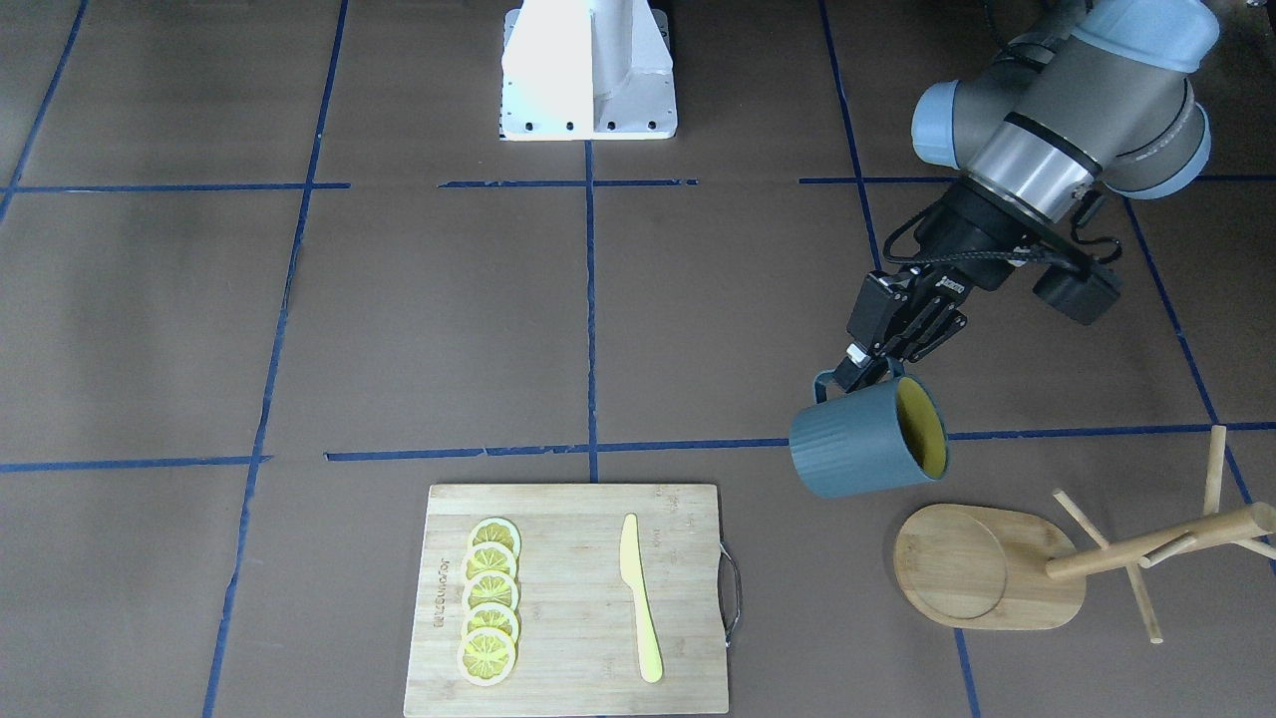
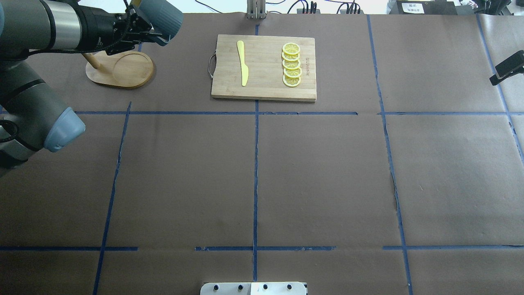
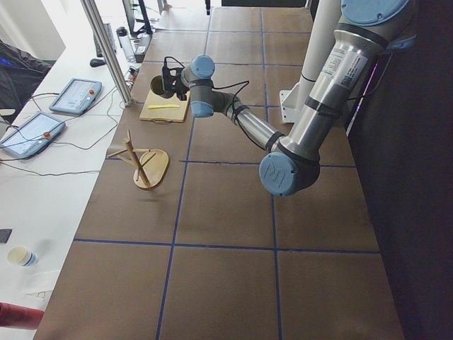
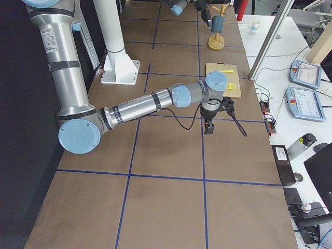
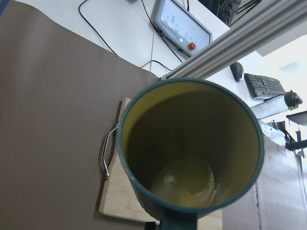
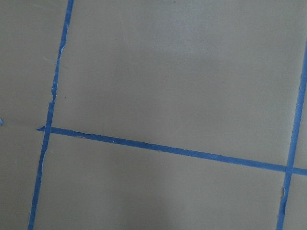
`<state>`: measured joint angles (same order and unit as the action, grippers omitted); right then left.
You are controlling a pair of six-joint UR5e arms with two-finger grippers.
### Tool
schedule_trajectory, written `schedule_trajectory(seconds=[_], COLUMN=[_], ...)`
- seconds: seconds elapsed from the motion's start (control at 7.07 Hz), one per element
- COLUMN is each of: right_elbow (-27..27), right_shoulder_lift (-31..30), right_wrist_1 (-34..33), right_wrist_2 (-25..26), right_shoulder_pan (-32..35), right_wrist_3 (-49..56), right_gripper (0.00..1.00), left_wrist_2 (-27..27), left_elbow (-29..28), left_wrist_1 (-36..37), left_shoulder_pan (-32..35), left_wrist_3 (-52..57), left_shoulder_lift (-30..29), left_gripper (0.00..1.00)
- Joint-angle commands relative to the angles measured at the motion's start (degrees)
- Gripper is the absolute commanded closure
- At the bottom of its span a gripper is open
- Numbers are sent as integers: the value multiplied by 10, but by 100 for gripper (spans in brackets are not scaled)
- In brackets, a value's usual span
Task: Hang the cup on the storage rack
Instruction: 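Carry the mug with the left gripper toward the wooden mug tree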
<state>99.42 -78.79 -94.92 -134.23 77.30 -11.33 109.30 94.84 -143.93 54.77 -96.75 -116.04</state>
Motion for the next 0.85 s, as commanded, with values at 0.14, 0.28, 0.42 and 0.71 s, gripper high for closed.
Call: schedule_trajectory(seconds=[0.14,0.28,0.42,0.71], right_elbow=[2,2,2,3], right_shoulder_lift=[0,1,3,4], right_wrist_1=[0,0,0,0], right_wrist_2=[-1,-1,-1,-1], right_shoulder_pan=[5,6,6,8], right_wrist_3=[0,0,0,1], right_gripper=[0,0,0,0], left_wrist_2=[-118,-159,-196,-272], left_elbow=[-150,-171,-174,-224], left_wrist_1=[-270,-305,-329,-429], left_shoulder_pan=[2,1,0,-25], left_wrist_3=[-172,-197,-230,-279], left_shoulder_lift=[-1,-2,-1,0], left_gripper=[100,100,100,100])
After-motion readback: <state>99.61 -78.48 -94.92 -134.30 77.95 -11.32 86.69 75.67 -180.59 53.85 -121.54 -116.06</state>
